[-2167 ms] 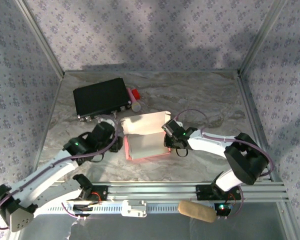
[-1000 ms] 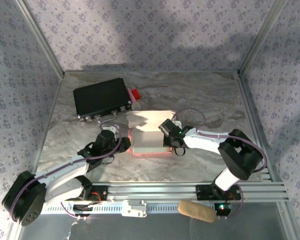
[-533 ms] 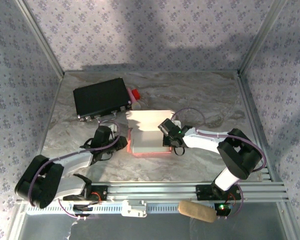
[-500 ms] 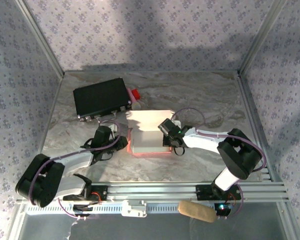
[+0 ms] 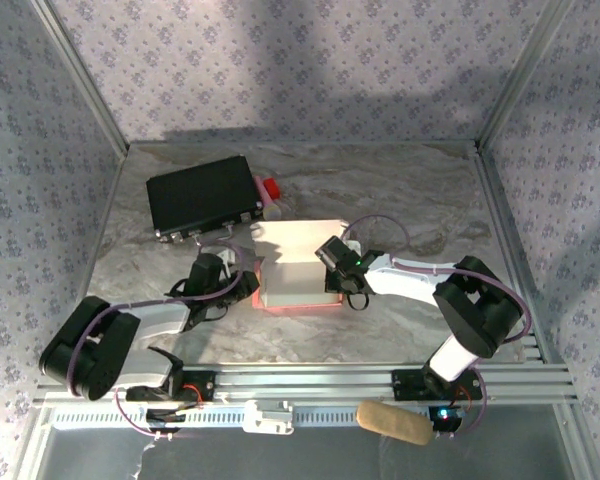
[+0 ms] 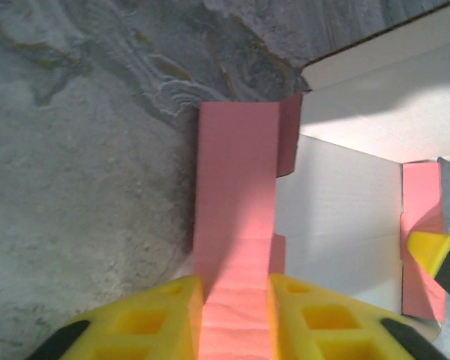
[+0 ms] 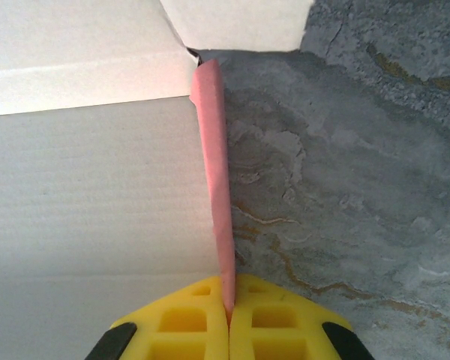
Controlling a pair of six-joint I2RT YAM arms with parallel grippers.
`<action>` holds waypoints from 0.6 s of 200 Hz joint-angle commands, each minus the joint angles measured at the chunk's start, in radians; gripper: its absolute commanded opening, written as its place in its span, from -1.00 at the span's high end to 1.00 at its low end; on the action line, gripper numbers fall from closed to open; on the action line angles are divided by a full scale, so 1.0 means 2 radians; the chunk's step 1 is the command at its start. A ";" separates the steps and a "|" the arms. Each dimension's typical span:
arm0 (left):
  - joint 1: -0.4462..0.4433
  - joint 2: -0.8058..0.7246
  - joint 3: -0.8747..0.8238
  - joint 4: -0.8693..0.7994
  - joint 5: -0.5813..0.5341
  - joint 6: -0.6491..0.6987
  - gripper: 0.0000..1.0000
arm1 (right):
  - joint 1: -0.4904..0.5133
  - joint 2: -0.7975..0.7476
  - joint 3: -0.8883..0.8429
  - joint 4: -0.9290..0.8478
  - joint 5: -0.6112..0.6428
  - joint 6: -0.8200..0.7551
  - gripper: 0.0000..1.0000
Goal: Fold the paper box
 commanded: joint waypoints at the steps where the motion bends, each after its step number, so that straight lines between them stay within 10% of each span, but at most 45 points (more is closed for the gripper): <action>1: -0.004 -0.041 0.004 -0.041 -0.029 -0.001 0.29 | -0.001 0.003 0.009 -0.018 0.000 -0.007 1.00; 38: 0.003 -0.127 0.011 -0.131 -0.059 0.026 0.06 | -0.005 0.002 0.007 -0.016 -0.002 -0.008 1.00; 120: 0.007 0.011 -0.012 0.084 0.018 -0.021 -0.05 | -0.004 0.002 0.005 -0.012 -0.010 -0.008 1.00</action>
